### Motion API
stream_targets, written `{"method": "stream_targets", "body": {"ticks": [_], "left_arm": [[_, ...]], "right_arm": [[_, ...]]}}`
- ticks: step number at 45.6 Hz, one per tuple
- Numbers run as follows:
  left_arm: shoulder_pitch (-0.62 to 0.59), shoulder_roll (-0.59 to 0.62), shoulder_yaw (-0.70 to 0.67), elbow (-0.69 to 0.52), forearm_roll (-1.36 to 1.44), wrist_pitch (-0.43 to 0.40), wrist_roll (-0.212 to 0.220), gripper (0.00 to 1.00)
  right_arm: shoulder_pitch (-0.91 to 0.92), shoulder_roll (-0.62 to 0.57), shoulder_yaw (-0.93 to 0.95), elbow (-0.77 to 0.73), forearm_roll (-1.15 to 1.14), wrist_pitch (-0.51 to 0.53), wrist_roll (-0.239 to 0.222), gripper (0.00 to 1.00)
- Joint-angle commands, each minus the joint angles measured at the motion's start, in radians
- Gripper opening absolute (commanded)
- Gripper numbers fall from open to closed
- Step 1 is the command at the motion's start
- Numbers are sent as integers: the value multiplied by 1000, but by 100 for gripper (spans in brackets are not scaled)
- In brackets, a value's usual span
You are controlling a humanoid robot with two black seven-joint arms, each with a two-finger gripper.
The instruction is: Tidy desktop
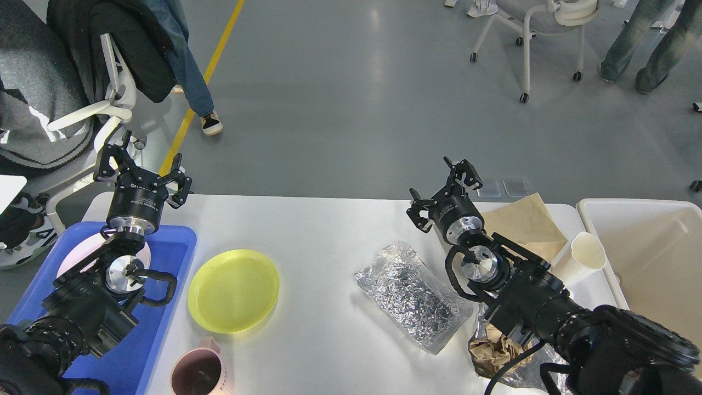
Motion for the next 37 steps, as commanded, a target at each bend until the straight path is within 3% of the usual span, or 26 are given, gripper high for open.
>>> {"method": "stream_targets", "body": {"ticks": [1, 37], "left_arm": [[0, 0, 0, 0, 0, 0, -1, 97], [0, 0, 0, 0, 0, 0, 0, 97]], "right_arm": [[0, -1, 0, 0, 0, 0, 0, 100], [0, -1, 0, 2, 0, 0, 0, 100]]}}
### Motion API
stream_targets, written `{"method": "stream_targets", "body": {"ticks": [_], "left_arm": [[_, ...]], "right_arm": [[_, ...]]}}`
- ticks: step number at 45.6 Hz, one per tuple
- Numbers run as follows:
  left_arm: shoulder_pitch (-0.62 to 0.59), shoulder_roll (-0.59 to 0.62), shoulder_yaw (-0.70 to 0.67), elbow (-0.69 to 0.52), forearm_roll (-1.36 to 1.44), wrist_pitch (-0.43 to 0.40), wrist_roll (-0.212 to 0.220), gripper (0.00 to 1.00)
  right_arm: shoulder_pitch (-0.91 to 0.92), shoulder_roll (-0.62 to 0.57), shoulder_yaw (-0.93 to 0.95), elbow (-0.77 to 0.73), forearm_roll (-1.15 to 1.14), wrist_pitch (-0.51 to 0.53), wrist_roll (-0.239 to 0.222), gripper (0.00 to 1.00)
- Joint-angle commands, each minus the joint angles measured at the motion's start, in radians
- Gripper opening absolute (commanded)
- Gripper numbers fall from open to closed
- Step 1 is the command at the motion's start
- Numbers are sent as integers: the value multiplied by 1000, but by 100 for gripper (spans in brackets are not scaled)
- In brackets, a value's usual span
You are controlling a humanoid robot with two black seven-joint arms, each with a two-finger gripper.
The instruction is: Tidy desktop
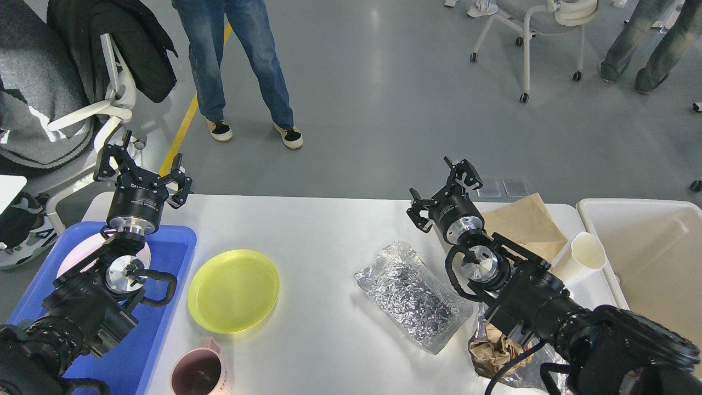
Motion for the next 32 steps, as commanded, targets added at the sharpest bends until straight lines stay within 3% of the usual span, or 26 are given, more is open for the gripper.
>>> {"method": "stream_targets", "body": {"ticks": [1, 32], "left_arm": [[0, 0, -1, 0, 0, 0, 0, 97], [0, 0, 0, 0, 0, 0, 0, 97]], "right_arm": [[0, 0, 0, -1, 0, 0, 0, 100], [0, 0, 0, -1, 0, 0, 0, 100]]}}
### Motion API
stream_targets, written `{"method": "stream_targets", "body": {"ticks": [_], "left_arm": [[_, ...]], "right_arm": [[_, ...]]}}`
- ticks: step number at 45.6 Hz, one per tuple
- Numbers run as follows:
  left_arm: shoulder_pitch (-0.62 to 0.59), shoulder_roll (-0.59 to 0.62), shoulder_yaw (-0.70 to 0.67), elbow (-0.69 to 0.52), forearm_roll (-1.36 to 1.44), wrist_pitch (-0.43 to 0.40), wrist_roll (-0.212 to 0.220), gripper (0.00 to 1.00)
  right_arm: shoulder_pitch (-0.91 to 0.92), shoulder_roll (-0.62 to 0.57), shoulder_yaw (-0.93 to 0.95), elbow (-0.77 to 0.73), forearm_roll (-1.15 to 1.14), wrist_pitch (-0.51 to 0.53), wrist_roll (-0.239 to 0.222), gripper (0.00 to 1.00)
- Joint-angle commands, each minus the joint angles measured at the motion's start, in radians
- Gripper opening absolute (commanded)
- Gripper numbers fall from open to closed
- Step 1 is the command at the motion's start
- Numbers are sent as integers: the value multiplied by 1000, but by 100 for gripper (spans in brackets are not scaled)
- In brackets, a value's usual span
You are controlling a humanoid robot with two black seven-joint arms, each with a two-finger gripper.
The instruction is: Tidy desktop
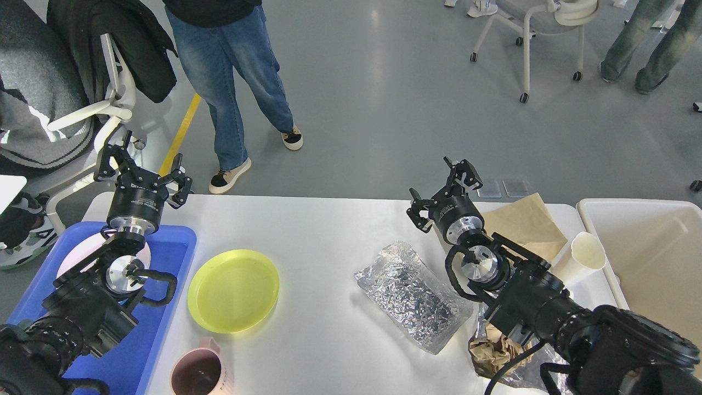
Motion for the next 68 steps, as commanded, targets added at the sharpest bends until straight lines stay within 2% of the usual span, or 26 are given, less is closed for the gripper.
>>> {"method": "stream_targets", "body": {"ticks": [1, 68], "left_arm": [[0, 0, 0, 0, 0, 0, 0, 97], [0, 0, 0, 0, 0, 0, 0, 97]], "right_arm": [[0, 0, 0, -1, 0, 0, 0, 100], [0, 0, 0, -1, 0, 0, 0, 100]]}}
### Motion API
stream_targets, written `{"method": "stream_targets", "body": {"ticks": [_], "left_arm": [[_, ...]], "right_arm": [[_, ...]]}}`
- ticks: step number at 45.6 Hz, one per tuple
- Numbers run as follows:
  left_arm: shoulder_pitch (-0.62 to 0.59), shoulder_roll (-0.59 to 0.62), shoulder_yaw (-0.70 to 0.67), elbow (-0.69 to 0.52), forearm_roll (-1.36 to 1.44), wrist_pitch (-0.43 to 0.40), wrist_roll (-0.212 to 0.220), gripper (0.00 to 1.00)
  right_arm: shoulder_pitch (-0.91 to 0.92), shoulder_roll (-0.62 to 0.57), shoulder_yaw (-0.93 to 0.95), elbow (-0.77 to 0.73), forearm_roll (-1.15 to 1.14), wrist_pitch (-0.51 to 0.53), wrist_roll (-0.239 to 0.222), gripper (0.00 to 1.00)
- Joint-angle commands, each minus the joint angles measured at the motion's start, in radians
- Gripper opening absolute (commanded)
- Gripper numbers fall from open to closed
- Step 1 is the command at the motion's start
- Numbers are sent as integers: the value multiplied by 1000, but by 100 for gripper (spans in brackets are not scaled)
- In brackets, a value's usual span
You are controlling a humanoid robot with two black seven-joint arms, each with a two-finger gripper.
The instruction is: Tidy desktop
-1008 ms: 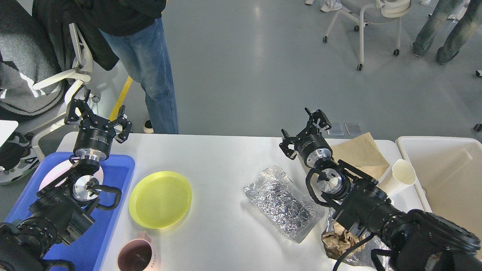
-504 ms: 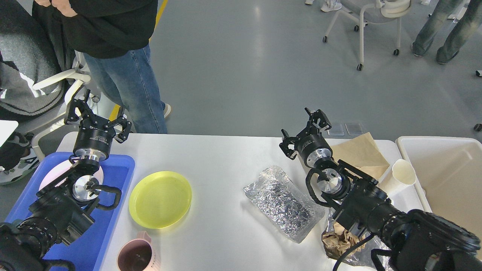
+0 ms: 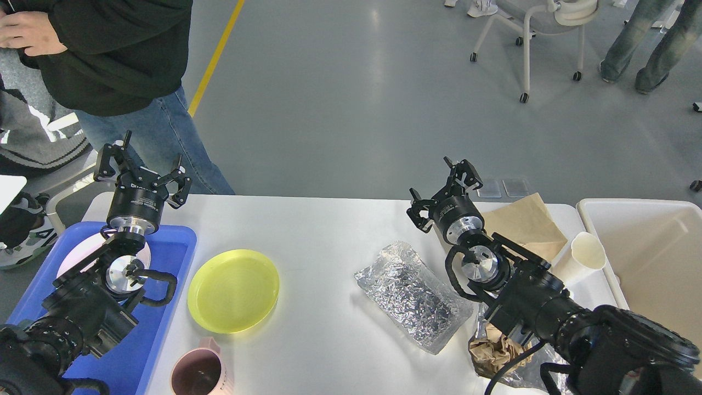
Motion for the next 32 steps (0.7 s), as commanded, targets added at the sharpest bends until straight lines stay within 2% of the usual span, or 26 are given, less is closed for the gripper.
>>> {"method": "stream_targets", "body": {"ticks": [1, 32], "left_arm": [[0, -1, 0, 0, 0, 0, 0, 97], [0, 0, 0, 0, 0, 0, 0, 97]], "right_arm": [[0, 0, 0, 0, 0, 0, 0, 100], [0, 0, 0, 1, 0, 0, 0, 100]]}}
